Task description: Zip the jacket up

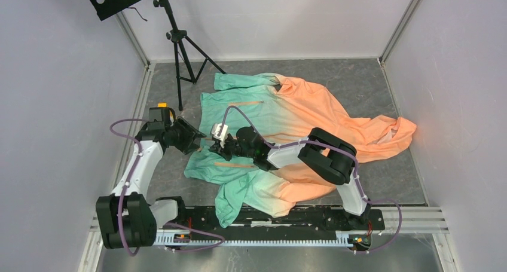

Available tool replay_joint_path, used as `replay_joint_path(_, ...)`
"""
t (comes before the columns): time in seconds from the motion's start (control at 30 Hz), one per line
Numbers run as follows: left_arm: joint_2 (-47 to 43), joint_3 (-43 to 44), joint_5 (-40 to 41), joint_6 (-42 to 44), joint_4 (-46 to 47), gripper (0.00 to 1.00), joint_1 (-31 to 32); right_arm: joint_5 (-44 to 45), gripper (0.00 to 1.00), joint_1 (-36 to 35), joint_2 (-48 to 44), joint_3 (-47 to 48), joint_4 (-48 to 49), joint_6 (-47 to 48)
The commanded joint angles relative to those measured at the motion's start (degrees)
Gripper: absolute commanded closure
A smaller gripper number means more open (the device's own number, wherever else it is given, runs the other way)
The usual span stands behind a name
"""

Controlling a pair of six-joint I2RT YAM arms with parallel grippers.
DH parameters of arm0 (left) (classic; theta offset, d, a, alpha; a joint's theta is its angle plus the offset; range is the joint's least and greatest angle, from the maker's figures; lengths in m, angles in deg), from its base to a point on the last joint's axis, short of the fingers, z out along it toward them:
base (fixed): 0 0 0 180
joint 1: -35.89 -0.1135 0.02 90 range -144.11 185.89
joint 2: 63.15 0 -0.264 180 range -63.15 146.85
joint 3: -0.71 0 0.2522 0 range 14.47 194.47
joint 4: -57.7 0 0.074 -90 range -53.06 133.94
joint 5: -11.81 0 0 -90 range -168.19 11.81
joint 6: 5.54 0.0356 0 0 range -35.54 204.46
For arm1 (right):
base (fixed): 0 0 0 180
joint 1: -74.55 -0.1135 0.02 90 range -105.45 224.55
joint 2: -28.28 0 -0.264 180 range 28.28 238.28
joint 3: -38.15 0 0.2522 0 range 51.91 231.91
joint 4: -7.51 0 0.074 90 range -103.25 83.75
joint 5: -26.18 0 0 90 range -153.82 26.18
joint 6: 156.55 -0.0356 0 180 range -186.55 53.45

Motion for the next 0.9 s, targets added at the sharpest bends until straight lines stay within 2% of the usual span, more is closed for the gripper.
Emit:
replay_joint_path(0.0, -3.74, 0.58, 3.43, -3.81, -3.97, 0.41, -0.14, 1.09, 0.99, -0.54, -2.57, -0.04, 2.21, 0.75)
replay_joint_path(0.17, -7.07, 0.53, 5.81, -4.69, -6.34, 0.38, -0.14, 1.95, 0.99, -0.56, -2.78, -0.4, 2.39, 0.62)
replay_joint_path(0.3, -5.86, 0.47, 4.95, -6.54, -7.41, 0.38, -0.13, 1.61, 0.99, -0.61, -2.24, 1.05, 1.28, 0.23)
replay_joint_path(0.53, -2.49, 0.1, 2.83, -6.91, -4.62, 0.46, -0.09, 1.84, 1.0, -1.1, -2.15, 0.96, 1.53, 0.16)
replay_joint_path(0.87, -0.12, -1.44, 3.63, -6.38, -2.21, 0.52, -0.12, 2.42, 1.0, -1.76, -2.24, 1.33, 0.78, 1.01)
